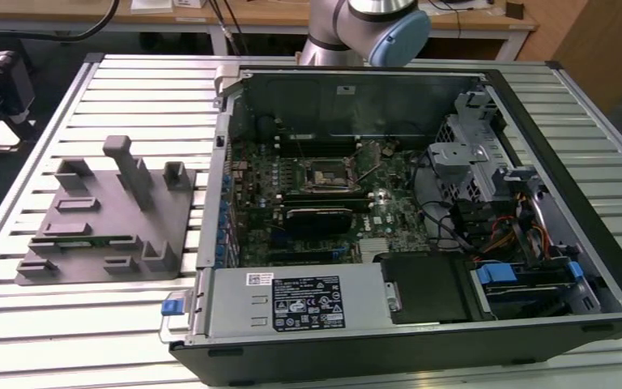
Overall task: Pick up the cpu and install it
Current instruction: 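Pick up the cpu and move it towards the insertion slot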
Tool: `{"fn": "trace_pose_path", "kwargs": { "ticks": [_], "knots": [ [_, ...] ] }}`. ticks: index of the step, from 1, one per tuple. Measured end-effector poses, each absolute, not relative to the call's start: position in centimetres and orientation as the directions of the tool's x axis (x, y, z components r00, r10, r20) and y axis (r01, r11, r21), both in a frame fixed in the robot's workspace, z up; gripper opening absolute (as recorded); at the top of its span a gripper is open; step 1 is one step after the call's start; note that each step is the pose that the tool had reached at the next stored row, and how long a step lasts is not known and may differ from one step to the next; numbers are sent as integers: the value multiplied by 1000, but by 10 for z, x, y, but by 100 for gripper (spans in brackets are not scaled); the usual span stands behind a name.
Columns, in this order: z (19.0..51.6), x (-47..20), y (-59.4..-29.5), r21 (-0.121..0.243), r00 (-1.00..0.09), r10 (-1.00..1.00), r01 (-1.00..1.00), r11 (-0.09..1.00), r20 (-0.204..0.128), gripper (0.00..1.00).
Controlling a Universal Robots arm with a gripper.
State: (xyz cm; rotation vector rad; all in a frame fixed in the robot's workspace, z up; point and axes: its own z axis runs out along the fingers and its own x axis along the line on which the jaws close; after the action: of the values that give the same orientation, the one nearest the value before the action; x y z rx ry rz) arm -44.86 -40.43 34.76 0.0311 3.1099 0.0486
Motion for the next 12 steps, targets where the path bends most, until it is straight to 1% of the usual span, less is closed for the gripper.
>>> {"fn": "trace_pose_path", "kwargs": {
  "ticks": [12],
  "knots": [
    [352,-449,-404,32,-999,20,19,999,-31,53]
  ]
}}
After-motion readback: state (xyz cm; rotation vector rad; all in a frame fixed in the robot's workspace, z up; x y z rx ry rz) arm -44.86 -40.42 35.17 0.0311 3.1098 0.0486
